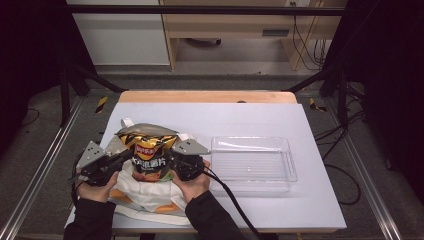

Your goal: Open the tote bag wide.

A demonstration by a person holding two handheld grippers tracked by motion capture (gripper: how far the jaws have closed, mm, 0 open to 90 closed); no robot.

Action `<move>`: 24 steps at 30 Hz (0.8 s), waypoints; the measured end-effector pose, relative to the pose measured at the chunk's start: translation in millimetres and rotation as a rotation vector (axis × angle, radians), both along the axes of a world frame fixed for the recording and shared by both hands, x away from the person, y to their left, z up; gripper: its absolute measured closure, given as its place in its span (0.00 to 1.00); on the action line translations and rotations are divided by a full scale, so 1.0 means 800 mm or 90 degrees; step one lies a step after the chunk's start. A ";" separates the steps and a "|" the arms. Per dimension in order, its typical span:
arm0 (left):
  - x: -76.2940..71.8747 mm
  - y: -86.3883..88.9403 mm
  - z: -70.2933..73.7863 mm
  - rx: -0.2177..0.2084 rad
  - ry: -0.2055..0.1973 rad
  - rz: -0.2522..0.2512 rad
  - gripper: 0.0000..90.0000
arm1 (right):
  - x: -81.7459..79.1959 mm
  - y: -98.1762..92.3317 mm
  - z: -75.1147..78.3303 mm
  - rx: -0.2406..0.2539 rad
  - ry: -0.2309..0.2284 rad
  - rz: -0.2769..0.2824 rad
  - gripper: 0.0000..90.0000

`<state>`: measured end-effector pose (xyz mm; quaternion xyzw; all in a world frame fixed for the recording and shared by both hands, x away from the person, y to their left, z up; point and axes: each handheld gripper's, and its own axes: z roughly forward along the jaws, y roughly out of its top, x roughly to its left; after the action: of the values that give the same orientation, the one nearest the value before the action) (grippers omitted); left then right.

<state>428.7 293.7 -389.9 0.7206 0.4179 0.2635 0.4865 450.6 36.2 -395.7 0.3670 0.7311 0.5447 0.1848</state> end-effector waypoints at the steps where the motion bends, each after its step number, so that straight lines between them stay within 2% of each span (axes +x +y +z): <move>1: -0.001 0.000 0.000 -0.002 0.000 -0.001 1.00 | 0.000 0.000 0.000 -0.001 -0.001 0.000 0.94; 4: -0.004 -0.002 0.002 -0.007 0.001 0.000 1.00 | 0.002 -0.001 0.000 0.001 0.002 -0.001 0.93; 11: -0.009 -0.001 0.009 -0.016 -0.003 0.002 1.00 | 0.000 -0.004 0.004 0.013 0.008 0.003 0.99; 17: -0.017 0.001 0.023 -0.027 -0.021 0.003 1.00 | -0.004 -0.003 0.020 0.014 -0.008 0.002 0.99; 24: -0.028 0.001 0.041 -0.043 -0.047 0.004 1.00 | -0.009 -0.006 0.039 0.030 -0.024 0.011 0.99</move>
<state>406.6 294.6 -357.1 0.6921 0.4104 0.2771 0.5252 443.8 31.4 -364.9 0.3550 0.7174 0.5701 0.1851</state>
